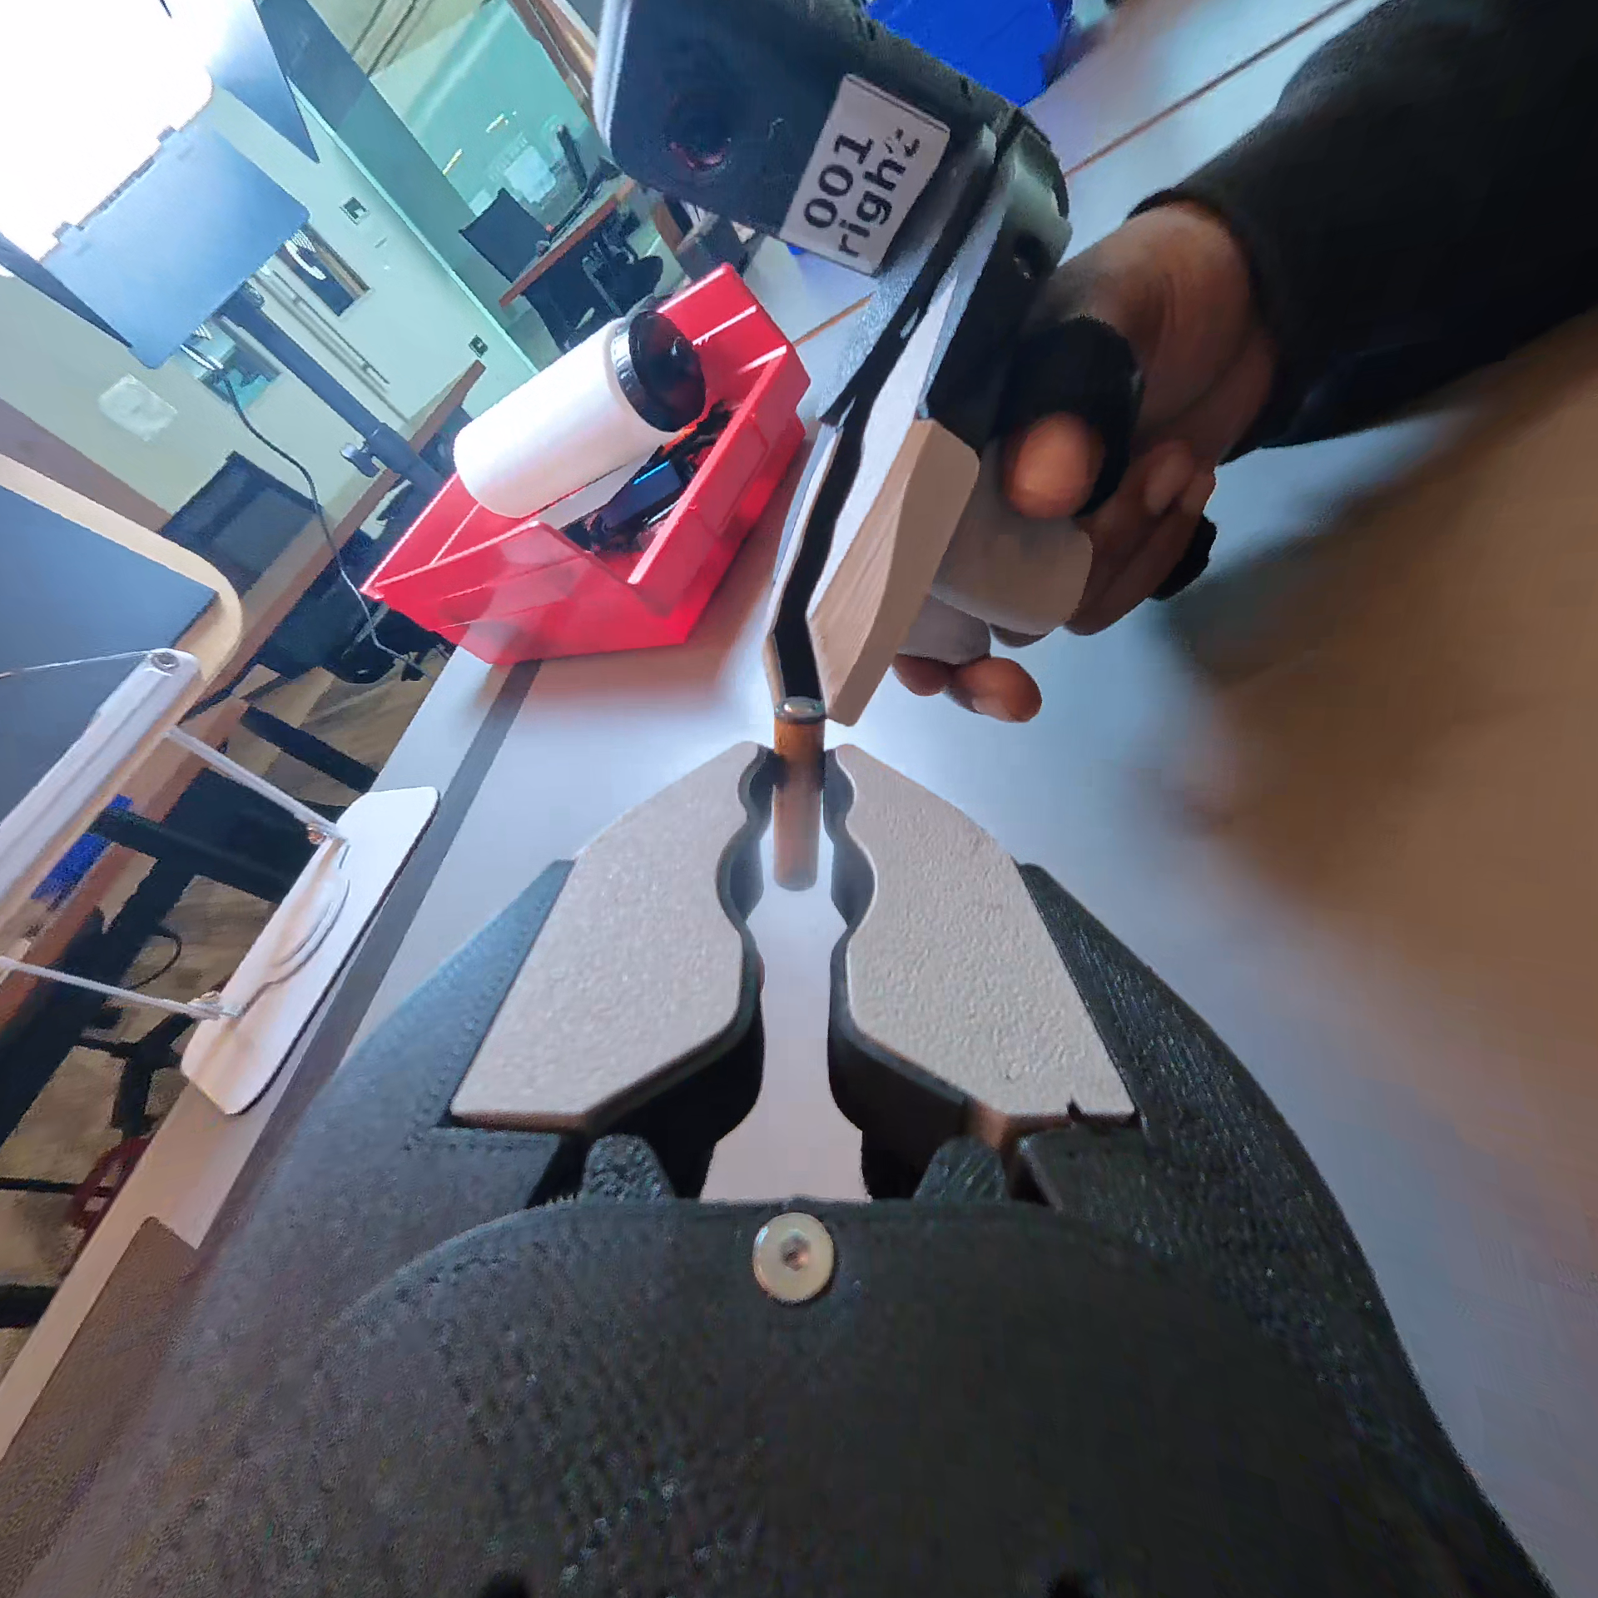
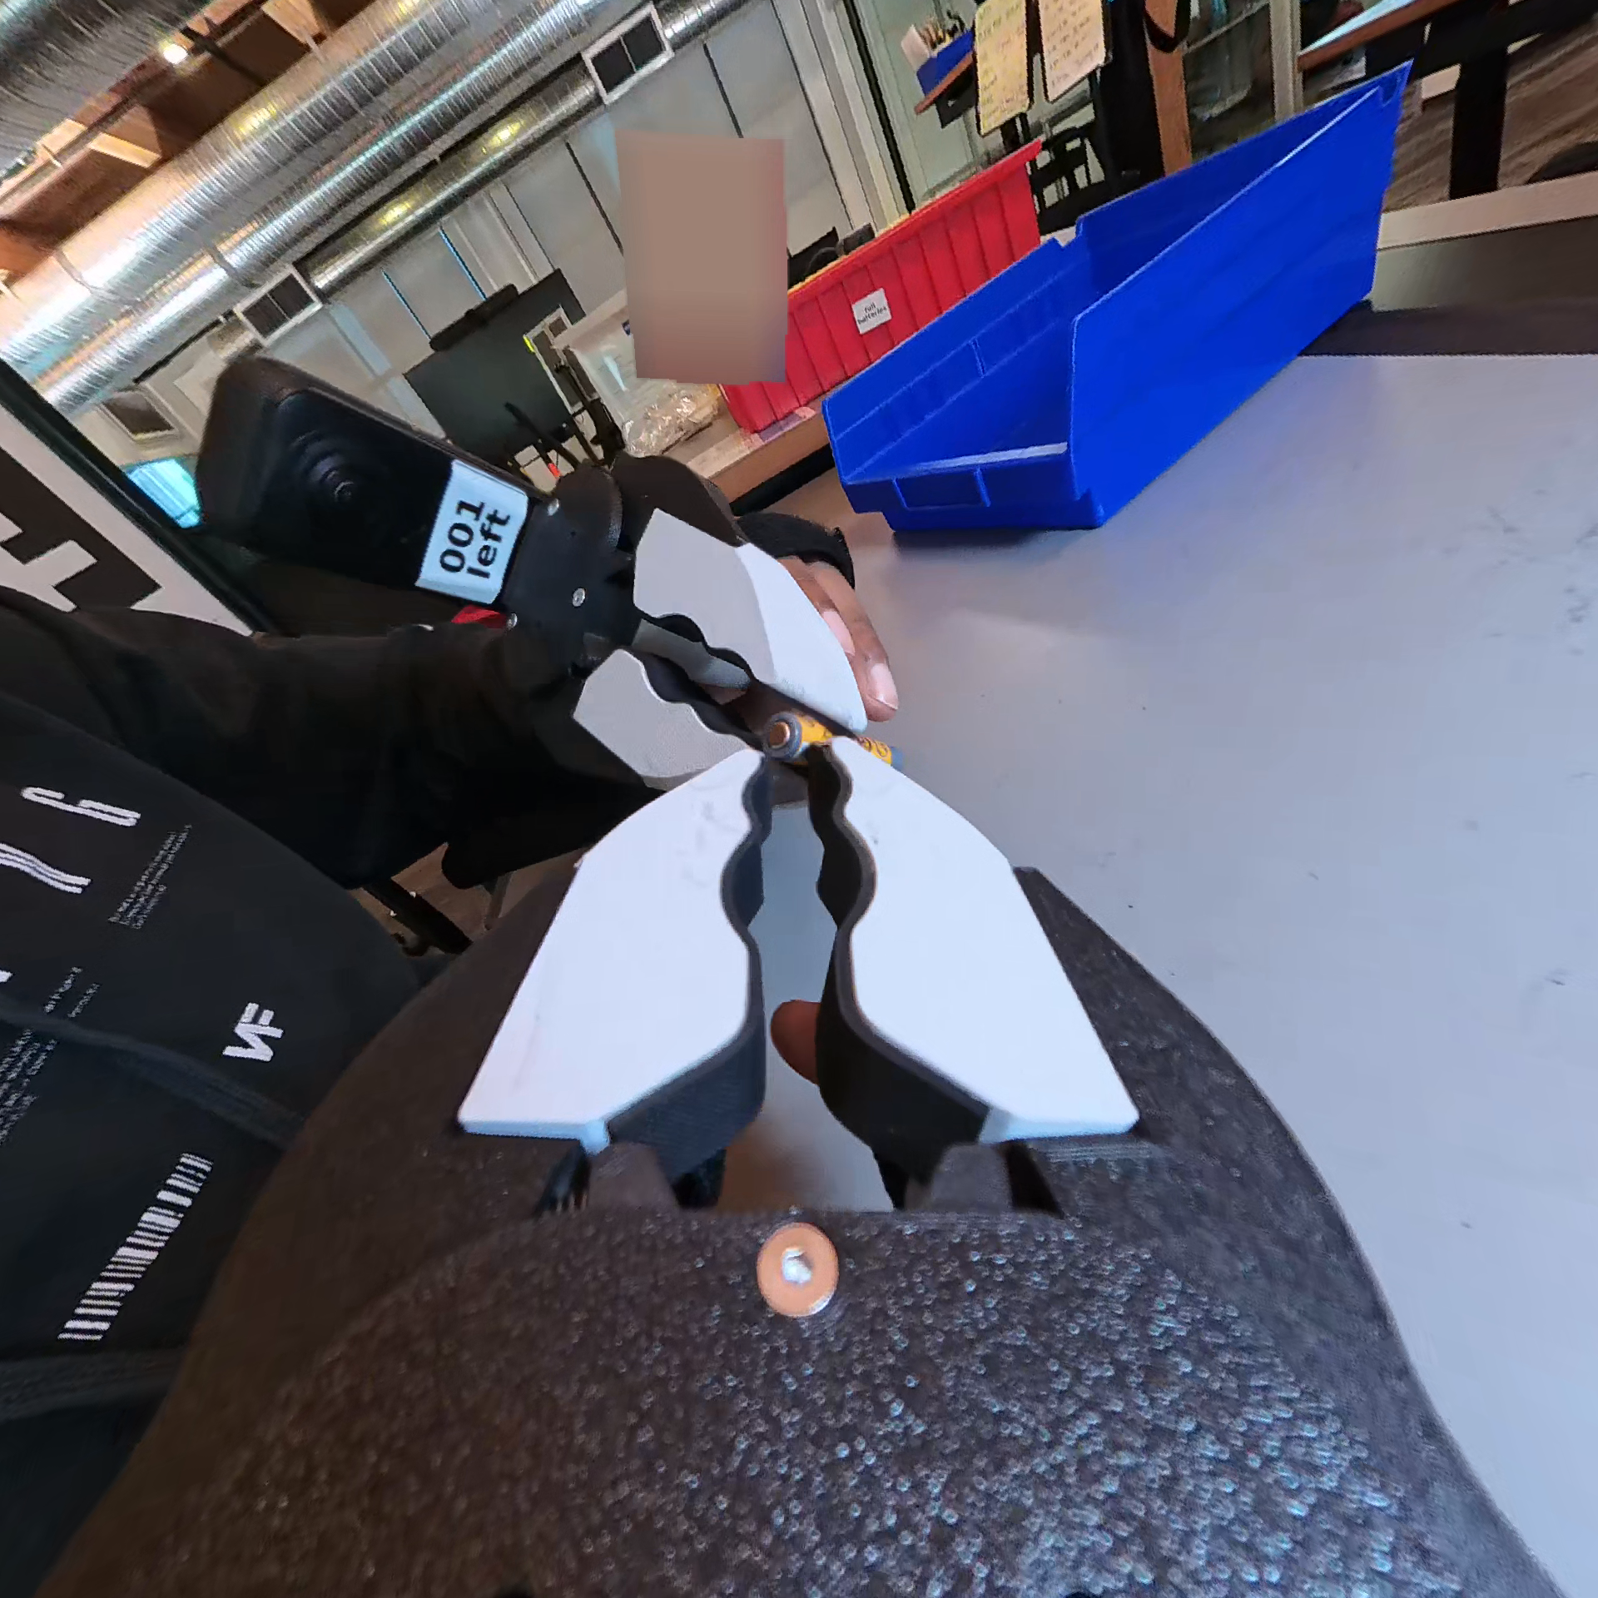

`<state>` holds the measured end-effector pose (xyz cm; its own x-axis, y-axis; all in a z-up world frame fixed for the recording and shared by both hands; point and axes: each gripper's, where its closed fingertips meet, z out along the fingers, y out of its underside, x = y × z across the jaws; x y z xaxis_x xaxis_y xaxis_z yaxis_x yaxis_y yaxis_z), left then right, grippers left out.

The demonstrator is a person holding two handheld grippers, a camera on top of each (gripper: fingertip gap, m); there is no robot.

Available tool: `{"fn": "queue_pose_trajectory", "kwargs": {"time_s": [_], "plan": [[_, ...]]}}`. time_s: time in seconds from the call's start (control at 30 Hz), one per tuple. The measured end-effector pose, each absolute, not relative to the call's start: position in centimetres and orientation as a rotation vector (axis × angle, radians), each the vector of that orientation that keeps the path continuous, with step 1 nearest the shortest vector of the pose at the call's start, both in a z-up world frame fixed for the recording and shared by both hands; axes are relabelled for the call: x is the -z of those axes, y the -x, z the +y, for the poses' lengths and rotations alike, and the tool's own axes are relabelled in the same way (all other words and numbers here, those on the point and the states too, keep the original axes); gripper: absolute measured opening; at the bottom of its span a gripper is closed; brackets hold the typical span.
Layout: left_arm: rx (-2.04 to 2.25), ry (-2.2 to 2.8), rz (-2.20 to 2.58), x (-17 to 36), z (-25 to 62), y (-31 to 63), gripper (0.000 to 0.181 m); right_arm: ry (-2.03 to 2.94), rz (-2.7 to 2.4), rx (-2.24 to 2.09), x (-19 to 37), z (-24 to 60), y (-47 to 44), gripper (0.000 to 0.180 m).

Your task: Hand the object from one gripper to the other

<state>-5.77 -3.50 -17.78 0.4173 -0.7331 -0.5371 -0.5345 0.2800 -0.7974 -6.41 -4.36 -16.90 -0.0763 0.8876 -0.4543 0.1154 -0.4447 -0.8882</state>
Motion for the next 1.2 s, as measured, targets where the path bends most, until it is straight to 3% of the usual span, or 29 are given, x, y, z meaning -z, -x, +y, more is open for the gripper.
{"fn": "queue_pose_trajectory", "kwargs": {"time_s": [0.03, 0.1, 0.17, 0.23, 0.33, 0.4, 0.57, 0.6, 0.67, 0.8, 0.93, 1.03, 1.2], "plan": [[0.184, 1.374, 1.237, 17.7, -3.4, 5.9, 0.011, 1.566, -1.087, -1.584, 16.8, -4.2, 6.3, 0.0], [0.157, 1.367, 1.251, 17.8, -3.4, 6.1, 0.011, 1.548, -1.073, -1.594, 16.4, -4.2, 6.2, 0.001], [0.156, 1.359, 1.256, 17.8, -3.5, 6.0, 0.011, 1.554, -1.106, -1.513, 16.5, -4.3, 6.5, 0.031], [0.129, 1.345, 1.263, 17.7, -3.5, 5.9, 0.011, 1.553, -1.094, -1.498, 16.3, -4.4, 6.7, 0.036], [0.072, 1.323, 1.295, 18.1, -3.5, 5.8, 0.01, 1.573, -1.08, -1.503, 16.4, -4.5, 6.8, 0.032], [0.042, 1.308, 1.325, 18.5, -3.7, 5.6, 0.01, 1.587, -1.068, -1.471, 16.8, -4.1, 6.8, 0.017], [0.05, 1.315, 1.345, 19.1, -3.8, 5.4, 0.01, 1.631, -1.047, -1.516, 17.4, -3.7, 6.7, 0.001], [0.043, 1.311, 1.348, 19.1, -3.8, 5.5, 0.01, 1.641, -1.039, -1.518, 17.5, -3.6, 6.7, 0.003], [0.032, 1.305, 1.347, 19.0, -3.7, 5.5, 0.01, 1.653, -1.029, -1.542, 17.5, -3.5, 6.8, 0.023], [-0.04, 1.291, 1.344, 18.8, -3.3, 6.0, 0.01, 1.668, -1.093, -1.535, 18.1, -4.2, 6.9, 0.032], [-0.068, 1.279, 1.353, 18.9, -3.3, 6.0, 0.01, 1.653, -1.103, -1.504, 18.3, -4.5, 7.3, 0.027], [-0.052, 1.293, 1.322, 18.6, -3.0, 6.1, 0.01, 1.637, -1.064, -1.499, 17.7, -3.9, 6.9, 0.013], [-0.056, 1.29, 1.311, 18.5, -2.9, 6.3, 0.01, 1.602, -1.099, -1.394, 17.6, -3.7, 6.8, 0.011]]}}
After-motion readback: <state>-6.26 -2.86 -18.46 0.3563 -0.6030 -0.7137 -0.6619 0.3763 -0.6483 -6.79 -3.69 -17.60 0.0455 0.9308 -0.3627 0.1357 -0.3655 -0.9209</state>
